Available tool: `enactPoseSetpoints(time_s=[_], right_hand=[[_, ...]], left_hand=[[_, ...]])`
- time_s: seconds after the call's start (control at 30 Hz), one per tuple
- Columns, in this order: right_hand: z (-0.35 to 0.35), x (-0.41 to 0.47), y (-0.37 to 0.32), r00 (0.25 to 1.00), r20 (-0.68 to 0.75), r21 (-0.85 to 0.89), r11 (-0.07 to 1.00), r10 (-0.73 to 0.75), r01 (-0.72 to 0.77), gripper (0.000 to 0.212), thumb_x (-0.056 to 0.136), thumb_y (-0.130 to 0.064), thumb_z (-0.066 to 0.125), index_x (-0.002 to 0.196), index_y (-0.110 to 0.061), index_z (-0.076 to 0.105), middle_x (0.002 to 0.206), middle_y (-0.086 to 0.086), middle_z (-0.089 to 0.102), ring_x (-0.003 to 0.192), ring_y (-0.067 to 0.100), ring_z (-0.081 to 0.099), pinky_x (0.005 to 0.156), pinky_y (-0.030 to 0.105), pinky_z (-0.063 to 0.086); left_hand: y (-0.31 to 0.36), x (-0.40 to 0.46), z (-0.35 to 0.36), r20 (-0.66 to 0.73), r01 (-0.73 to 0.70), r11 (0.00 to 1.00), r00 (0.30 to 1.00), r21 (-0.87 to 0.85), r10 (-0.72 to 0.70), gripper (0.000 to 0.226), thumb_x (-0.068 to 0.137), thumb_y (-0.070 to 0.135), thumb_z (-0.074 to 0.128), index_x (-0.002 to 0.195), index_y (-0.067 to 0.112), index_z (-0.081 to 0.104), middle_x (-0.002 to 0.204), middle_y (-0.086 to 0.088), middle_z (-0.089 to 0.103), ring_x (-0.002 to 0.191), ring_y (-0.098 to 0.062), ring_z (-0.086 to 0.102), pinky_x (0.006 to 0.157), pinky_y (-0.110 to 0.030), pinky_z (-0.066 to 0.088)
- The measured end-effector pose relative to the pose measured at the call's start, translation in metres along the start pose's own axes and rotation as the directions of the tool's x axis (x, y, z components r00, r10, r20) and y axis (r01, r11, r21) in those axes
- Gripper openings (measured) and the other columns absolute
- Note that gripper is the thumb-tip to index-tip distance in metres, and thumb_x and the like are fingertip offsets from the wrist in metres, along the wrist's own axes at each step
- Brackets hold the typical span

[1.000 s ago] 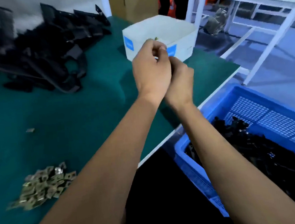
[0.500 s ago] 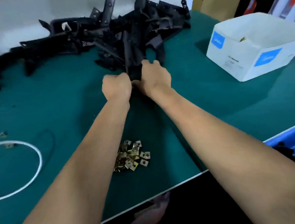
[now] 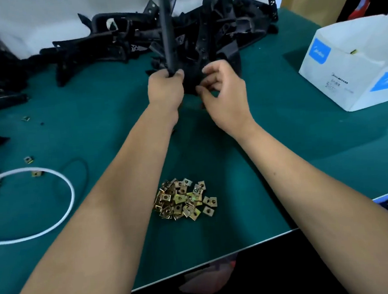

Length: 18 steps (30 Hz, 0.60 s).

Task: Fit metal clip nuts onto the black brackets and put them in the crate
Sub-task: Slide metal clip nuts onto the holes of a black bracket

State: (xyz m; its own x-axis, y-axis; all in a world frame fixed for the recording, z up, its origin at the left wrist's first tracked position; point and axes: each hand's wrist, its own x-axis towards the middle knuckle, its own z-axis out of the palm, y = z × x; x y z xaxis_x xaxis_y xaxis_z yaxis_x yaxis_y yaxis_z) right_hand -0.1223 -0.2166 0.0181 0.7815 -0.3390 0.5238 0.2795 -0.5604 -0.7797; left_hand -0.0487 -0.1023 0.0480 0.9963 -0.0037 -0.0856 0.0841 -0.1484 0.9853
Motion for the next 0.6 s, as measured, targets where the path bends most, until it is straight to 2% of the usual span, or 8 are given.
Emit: enactPoseSetpoints(time_s=[0.07, 0.13, 0.17, 0.2, 0.27, 0.43, 0.53, 0.6], right_hand=[[0.001, 0.004, -0.004, 0.999, 0.052, 0.031, 0.999, 0.011, -0.012, 0.021, 0.089, -0.017, 0.076, 0.102, -0.012, 0.061, 0.085, -0.001, 0.069, 0.078, 0.014, 0.067, 0.075, 0.042, 0.057], [0.005, 0.011, -0.012, 0.954, 0.301, -0.036, 0.999, 0.001, 0.01, 0.015, 0.087, -0.022, 0.08, 0.093, -0.014, 0.068, 0.082, -0.004, 0.07, 0.072, 0.007, 0.064, 0.074, 0.034, 0.056], [0.008, 0.012, -0.016, 0.893, 0.449, -0.093, 0.995, 0.003, 0.043, 0.016, 0.086, -0.027, 0.083, 0.091, -0.016, 0.072, 0.082, -0.007, 0.07, 0.069, 0.001, 0.062, 0.071, 0.026, 0.054], [0.015, 0.012, -0.021, 0.821, 0.57, -0.158, 0.982, 0.007, 0.101, 0.018, 0.084, -0.032, 0.085, 0.092, -0.019, 0.074, 0.083, -0.008, 0.071, 0.068, -0.002, 0.06, 0.068, 0.02, 0.049], [0.027, 0.007, -0.027, 0.724, 0.689, -0.279, 0.937, 0.042, 0.211, 0.024, 0.08, -0.04, 0.086, 0.095, -0.023, 0.076, 0.086, -0.009, 0.071, 0.069, -0.003, 0.058, 0.069, 0.02, 0.047], [0.038, -0.007, -0.027, 0.798, 0.602, -0.336, 0.916, 0.03, 0.219, 0.018, 0.083, -0.034, 0.085, 0.092, -0.022, 0.075, 0.086, -0.009, 0.062, 0.071, 0.006, 0.054, 0.077, 0.032, 0.05], [0.033, -0.009, -0.022, 0.845, 0.531, -0.407, 0.891, 0.054, 0.199, 0.033, 0.082, -0.038, 0.085, 0.102, -0.018, 0.07, 0.101, -0.002, 0.055, 0.085, 0.015, 0.052, 0.08, 0.029, 0.044], [0.029, -0.008, -0.021, 0.838, 0.541, -0.425, 0.882, 0.068, 0.202, 0.026, 0.083, -0.038, 0.084, 0.094, -0.019, 0.069, 0.098, 0.0, 0.056, 0.086, 0.017, 0.054, 0.078, 0.028, 0.043]], left_hand=[[-0.003, 0.001, -0.019, -0.069, -0.012, 0.993, 0.998, -0.117, 0.004, 0.018, 0.103, 0.023, 0.057, 0.089, 0.012, 0.054, 0.087, -0.009, 0.053, 0.077, -0.021, 0.048, 0.068, -0.035, 0.043], [-0.011, 0.001, -0.041, -0.117, 0.006, 0.975, 0.993, -0.222, -0.032, 0.017, 0.105, 0.027, 0.054, 0.099, 0.012, 0.061, 0.099, -0.006, 0.063, 0.086, -0.024, 0.057, 0.079, -0.035, 0.051], [-0.016, -0.002, -0.051, -0.134, 0.017, 0.965, 0.989, -0.261, -0.054, 0.018, 0.106, 0.027, 0.053, 0.106, 0.011, 0.062, 0.104, -0.006, 0.067, 0.09, -0.025, 0.061, 0.083, -0.036, 0.055], [-0.021, -0.005, -0.062, -0.15, 0.015, 0.952, 0.987, -0.306, -0.063, 0.018, 0.108, 0.025, 0.05, 0.107, 0.011, 0.061, 0.103, -0.006, 0.068, 0.087, -0.024, 0.064, 0.078, -0.035, 0.057], [-0.032, -0.012, -0.08, -0.151, 0.002, 0.908, 0.986, -0.42, -0.072, 0.016, 0.11, 0.018, 0.044, 0.108, 0.008, 0.057, 0.096, -0.01, 0.068, 0.073, -0.021, 0.068, 0.063, -0.031, 0.056], [-0.046, -0.022, -0.102, -0.068, -0.044, 0.784, 0.998, -0.619, 0.002, 0.011, 0.11, 0.008, 0.041, 0.111, 0.005, 0.052, 0.102, -0.016, 0.067, 0.075, -0.026, 0.075, 0.065, -0.027, 0.057], [-0.043, -0.024, -0.102, -0.011, -0.025, 0.758, 1.0, -0.652, 0.023, 0.009, 0.108, 0.003, 0.044, 0.109, 0.007, 0.053, 0.106, -0.015, 0.068, 0.083, -0.032, 0.076, 0.069, -0.028, 0.059], [-0.042, -0.025, -0.103, 0.04, 0.015, 0.735, 0.999, -0.678, 0.016, 0.01, 0.106, 0.0, 0.046, 0.114, 0.003, 0.052, 0.111, -0.017, 0.067, 0.085, -0.033, 0.076, 0.072, -0.028, 0.059]])
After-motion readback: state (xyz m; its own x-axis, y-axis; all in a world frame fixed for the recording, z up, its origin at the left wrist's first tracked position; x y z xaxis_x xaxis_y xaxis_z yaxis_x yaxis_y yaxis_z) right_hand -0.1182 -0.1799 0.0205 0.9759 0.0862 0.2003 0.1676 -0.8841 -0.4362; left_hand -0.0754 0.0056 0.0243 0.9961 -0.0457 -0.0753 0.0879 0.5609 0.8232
